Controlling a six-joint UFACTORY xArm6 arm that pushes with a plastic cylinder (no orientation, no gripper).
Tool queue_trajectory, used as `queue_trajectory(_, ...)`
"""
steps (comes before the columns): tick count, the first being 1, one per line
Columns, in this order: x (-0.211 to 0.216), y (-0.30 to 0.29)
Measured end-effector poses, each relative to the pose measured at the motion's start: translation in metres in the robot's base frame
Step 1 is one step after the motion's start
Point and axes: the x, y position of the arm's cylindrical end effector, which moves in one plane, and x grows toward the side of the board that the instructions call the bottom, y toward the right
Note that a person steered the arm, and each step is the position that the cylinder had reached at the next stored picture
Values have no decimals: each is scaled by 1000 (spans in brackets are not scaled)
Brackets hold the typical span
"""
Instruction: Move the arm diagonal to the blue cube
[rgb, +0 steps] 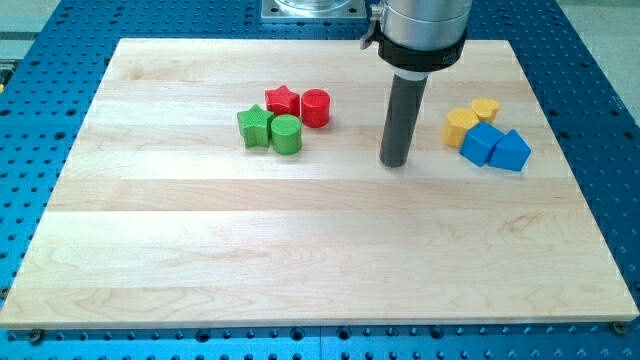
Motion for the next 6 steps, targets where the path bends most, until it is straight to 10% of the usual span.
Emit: queue_trajectory(6, 60, 36)
